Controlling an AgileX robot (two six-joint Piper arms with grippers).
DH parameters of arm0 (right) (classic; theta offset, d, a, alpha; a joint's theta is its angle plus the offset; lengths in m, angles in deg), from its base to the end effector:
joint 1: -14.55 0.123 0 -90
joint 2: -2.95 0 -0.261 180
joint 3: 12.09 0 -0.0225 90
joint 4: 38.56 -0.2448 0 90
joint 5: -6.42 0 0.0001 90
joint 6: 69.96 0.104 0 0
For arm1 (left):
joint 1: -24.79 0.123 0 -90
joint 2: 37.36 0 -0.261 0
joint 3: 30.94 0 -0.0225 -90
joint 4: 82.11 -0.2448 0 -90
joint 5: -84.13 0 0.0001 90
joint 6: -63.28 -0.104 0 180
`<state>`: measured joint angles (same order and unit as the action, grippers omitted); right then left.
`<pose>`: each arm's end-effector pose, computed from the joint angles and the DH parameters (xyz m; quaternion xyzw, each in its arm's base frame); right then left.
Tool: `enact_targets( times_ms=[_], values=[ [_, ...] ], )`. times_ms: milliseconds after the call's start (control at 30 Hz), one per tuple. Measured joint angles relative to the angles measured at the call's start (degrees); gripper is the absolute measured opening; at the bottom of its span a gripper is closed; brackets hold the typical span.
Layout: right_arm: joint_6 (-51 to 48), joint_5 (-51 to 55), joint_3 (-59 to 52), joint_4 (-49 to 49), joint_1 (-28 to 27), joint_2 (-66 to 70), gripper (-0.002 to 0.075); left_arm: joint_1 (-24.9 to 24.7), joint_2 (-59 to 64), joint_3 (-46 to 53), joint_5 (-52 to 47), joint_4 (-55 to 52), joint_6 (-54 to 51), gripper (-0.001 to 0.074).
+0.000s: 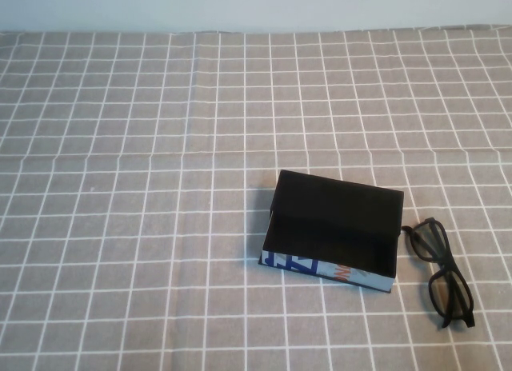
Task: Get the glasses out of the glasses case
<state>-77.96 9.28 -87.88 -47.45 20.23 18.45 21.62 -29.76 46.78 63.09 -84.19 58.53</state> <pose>0.0969 0.0105 0.2022 -0.0333 0.7313 0.0418 0.6800 0.0831 -0.0032 0.1706 0.0649 0.7978 0.0236 0.5989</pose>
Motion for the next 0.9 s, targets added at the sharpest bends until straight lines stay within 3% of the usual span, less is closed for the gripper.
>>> enact_targets(
  times_ms=[200, 467, 900],
  values=[
    [3.2, 3.8, -2.3, 3.6, -6.6, -5.8, -0.0018, 0.0, 0.0, 0.0, 0.0, 0.0, 0.0, -0.0004],
    [8.6, 13.9, -2.3, 6.1, -4.4, -7.4, -0.0018, 0.0, 0.0, 0.0, 0.0, 0.0, 0.0, -0.0004],
    [8.9, 15.0, -2.3, 5.7, -3.0, -7.4, -0.0018, 0.0, 0.0, 0.0, 0.0, 0.0, 0.0, -0.0004]
  ],
)
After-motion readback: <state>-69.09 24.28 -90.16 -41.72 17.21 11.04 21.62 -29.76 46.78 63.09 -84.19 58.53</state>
